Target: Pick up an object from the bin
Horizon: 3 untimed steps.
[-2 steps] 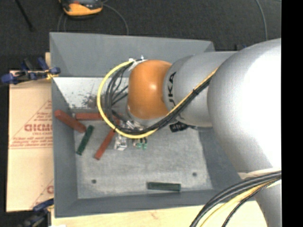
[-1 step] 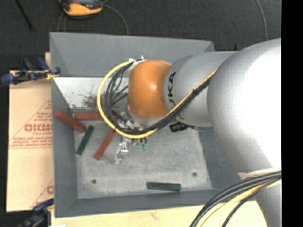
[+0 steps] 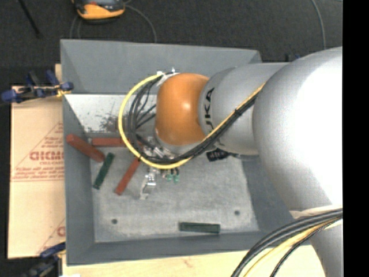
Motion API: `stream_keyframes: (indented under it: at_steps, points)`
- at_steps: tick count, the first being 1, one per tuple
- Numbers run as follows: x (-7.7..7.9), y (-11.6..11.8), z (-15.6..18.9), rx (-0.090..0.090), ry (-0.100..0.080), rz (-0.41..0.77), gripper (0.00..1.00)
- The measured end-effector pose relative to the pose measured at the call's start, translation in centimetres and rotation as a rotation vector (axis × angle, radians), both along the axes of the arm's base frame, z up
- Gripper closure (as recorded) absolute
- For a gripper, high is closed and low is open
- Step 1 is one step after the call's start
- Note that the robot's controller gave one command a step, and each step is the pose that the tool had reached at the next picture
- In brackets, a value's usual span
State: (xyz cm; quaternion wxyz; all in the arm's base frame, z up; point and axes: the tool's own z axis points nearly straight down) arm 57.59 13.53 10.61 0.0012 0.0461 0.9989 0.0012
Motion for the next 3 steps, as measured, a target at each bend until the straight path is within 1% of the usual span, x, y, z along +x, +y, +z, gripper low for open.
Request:
stream_keyframes:
  at_steps: [1, 2, 3]
  points:
    - [2.5, 2.9, -1.3, 0.0, -0.015, 0.33, 1.0]
    - [2.5, 2.9, -1.3, 0.0, -0.015, 0.329, 1.0]
    - [2.5, 2.6, 3.6, -0.003, 0.003, 0.334, 1.0]
